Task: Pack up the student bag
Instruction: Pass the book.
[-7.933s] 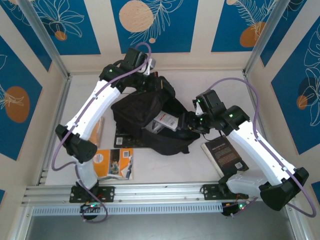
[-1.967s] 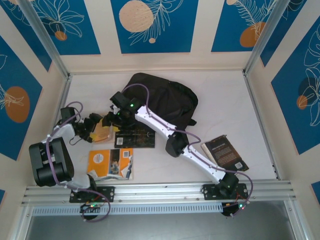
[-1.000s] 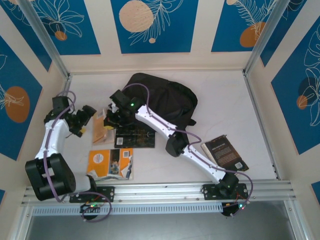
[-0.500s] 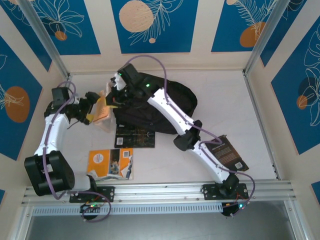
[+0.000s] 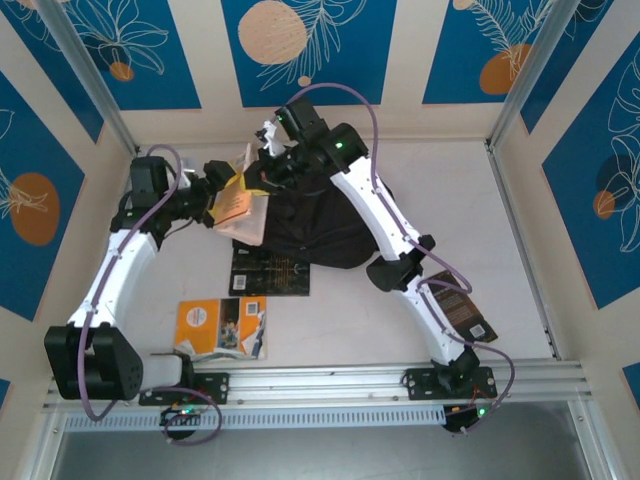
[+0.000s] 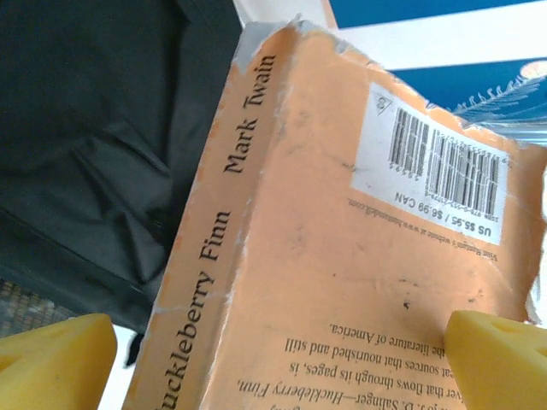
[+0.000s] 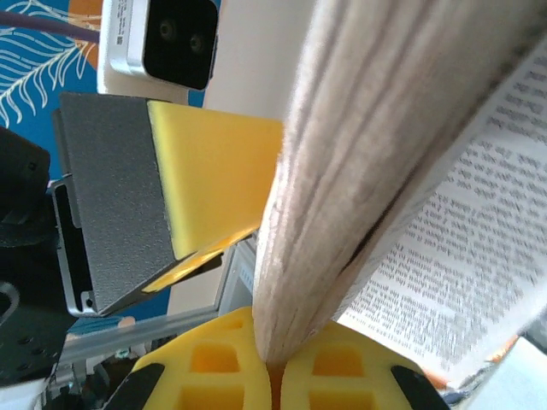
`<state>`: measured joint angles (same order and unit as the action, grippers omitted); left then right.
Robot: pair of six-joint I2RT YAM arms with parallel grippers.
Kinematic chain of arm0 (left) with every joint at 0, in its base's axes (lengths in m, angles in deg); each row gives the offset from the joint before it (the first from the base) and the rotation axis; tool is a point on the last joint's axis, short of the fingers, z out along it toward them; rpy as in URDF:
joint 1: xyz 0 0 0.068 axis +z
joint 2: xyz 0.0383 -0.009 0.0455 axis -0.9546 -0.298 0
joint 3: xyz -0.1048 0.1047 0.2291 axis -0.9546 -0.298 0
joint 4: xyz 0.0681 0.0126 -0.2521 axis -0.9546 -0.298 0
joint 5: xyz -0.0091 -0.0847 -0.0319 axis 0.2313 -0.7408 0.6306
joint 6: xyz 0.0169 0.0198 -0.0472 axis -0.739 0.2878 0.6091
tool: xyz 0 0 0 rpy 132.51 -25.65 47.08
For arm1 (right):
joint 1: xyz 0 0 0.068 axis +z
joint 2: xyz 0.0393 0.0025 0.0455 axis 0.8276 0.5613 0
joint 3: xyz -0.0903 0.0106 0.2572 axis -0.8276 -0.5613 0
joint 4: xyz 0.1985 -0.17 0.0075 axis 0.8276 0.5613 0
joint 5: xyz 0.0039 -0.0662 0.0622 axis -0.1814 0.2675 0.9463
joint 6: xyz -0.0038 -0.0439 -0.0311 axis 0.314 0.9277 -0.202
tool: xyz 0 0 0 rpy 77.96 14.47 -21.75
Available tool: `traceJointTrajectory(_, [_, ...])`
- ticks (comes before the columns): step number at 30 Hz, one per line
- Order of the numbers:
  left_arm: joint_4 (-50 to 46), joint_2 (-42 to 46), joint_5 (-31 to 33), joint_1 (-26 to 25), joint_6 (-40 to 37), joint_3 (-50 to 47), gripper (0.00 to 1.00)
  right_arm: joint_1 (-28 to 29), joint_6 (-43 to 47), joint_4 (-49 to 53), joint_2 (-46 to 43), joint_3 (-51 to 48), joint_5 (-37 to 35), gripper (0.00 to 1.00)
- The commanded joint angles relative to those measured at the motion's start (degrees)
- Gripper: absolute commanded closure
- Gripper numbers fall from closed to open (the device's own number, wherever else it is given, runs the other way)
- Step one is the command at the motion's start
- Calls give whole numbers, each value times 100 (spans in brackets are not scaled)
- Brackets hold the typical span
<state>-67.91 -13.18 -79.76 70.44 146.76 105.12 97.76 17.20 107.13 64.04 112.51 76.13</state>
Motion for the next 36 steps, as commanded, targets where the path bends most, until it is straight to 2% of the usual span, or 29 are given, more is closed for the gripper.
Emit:
traceJointTrajectory(1, [587, 206, -284, -426, 511, -212, 2, -145, 450, 451, -515, 327, 507, 100])
traceJointTrajectory(10, [1406, 712, 46, -1004, 1328, -586, 10, -286, 881, 1819, -900, 332, 29, 100])
traceJointTrajectory(20, [1817, 1001, 330, -1330, 1589, -748, 35, -433, 626, 2451, -1104, 327, -266, 100])
traceJointTrajectory(24, [1936, 997, 390, -1462, 1629, -700, 48, -482, 519, 2529, -1122, 334, -301, 100])
traceJointTrajectory(32, [2022, 1060, 458, -1600, 1645, -688, 84, -486, 413, 2538, -1087, 328, -337, 100])
traceJointTrajectory(34, [2007, 1122, 520, -1593, 1640, -723, 92, -481, 402, 2537, -1095, 329, -435, 93])
traceJointTrajectory(36, [1961, 1191, 596, -1600, 1630, -753, 96, -481, 436, 2551, -1132, 326, -662, 75])
